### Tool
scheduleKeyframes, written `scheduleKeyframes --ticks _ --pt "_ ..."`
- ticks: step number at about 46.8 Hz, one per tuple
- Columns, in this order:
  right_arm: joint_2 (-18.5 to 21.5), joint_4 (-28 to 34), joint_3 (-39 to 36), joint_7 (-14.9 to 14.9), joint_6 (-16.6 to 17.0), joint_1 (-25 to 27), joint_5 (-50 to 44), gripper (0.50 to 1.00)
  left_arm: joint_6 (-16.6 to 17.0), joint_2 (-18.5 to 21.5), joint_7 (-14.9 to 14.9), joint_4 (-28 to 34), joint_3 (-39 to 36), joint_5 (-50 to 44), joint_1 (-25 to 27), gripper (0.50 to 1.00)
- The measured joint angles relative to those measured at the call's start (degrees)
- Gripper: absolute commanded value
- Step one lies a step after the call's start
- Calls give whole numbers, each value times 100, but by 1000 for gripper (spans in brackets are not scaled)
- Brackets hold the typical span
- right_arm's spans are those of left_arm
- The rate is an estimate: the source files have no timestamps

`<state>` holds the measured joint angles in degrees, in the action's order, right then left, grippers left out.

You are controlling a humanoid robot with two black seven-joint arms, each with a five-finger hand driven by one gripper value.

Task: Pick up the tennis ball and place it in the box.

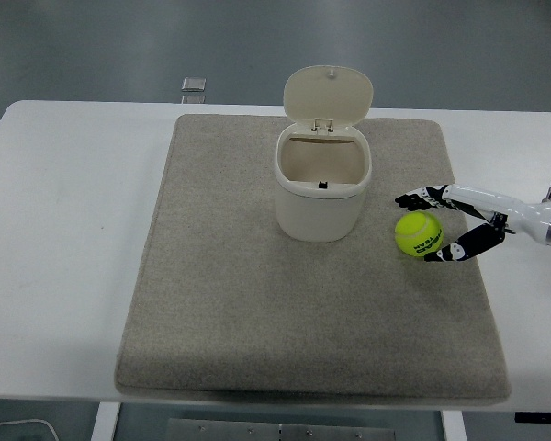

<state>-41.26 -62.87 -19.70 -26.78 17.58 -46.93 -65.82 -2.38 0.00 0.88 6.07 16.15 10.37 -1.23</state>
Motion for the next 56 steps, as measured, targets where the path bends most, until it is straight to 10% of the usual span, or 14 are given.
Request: scheduleKeyframes --ticks 56 --pt "245 197 21 -188 -19 88 -171 686 0 0 0 0 -1 0 0 992"
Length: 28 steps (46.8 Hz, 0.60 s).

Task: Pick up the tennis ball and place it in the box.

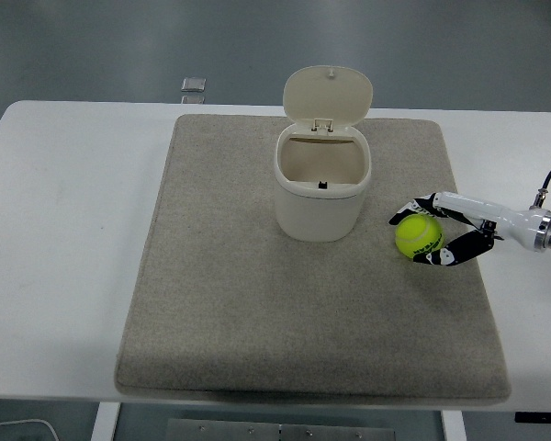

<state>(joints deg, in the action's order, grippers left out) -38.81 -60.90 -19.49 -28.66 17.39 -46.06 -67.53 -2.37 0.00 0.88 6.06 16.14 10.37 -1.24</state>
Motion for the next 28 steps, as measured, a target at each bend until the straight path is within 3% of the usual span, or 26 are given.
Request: scheduleKeyframes --ticks 5,13,28 --pt "-3 0 -20 0 0 0 0 646 0 0 0 0 1 0 0 992" --pt "-20 -35 -87 4 34 -83 59 505 0 0 0 0 2 0 0 992" --pt "-80 -155 -100 -5 106 -611 151 500 0 0 0 0 -1 0 0 992"
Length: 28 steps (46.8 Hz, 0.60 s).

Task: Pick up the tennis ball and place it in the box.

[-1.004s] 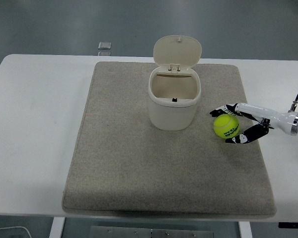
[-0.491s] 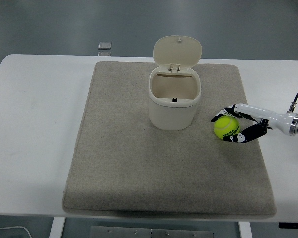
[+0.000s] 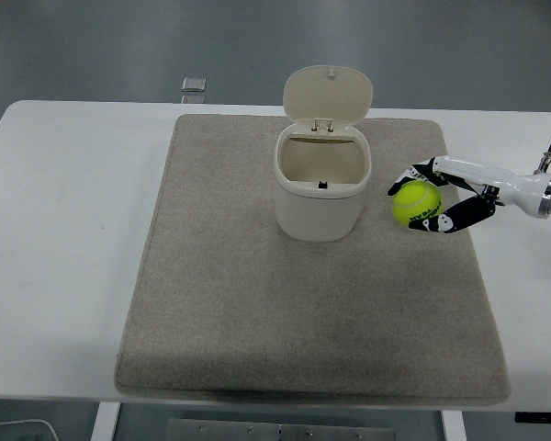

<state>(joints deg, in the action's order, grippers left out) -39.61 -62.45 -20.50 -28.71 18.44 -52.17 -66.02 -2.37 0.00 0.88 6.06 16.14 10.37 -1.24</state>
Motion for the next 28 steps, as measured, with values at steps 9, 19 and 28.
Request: scheduleKeyframes --ticks 9,19,28 --pt "-132 -103 -5 -83 443 -475 223 500 0 0 0 0 2 0 0 992" --pt "-87 -245 -9 -87 865 -893 677 500 0 0 0 0 1 0 -1 992" --pt "258 -291 -9 -36 916 -1117 978 500 0 0 0 0 2 0 0 992"
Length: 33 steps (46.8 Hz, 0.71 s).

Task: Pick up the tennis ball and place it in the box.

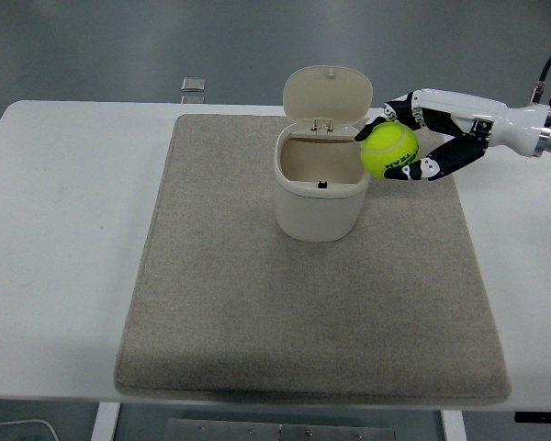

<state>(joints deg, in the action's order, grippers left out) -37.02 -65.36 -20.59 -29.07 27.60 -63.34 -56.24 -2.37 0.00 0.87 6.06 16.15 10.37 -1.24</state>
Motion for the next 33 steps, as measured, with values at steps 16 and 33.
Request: scheduleKeyframes --ticks 16,33 --pt "589 104 88 42 -538 -108 12 500 0 0 0 0 0 0 1 992" --pt "599 139 100 42 -693 50 -1 560 0 0 0 0 -2 0 2 992"
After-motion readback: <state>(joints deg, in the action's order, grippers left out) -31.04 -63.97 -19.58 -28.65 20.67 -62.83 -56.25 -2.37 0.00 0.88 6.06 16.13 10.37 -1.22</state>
